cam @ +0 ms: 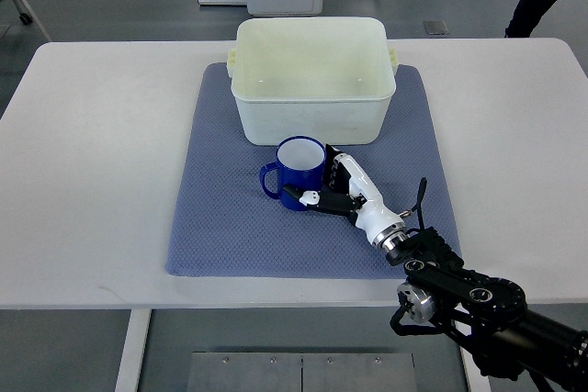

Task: Place cup in box with right hand
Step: 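Close the right hand fingers around the blue mug body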

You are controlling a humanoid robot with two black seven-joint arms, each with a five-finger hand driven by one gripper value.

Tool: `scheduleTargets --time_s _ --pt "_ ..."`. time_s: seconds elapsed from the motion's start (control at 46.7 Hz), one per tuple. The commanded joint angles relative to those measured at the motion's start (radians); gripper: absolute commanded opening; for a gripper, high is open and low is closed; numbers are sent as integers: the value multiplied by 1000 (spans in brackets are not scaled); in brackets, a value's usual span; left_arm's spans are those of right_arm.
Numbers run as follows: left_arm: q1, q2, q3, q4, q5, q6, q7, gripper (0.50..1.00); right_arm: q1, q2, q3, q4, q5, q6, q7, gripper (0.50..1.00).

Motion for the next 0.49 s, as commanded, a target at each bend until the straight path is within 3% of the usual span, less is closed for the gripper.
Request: scheduleTargets --time_s 0.0,0.471 --pt "0 0 -1 0 0 0 0 1000 0 2 -1 -6 0 -14 0 500" --pt "0 0 -1 0 0 0 0 1000 14 -11 -1 17 3 -17 0 500"
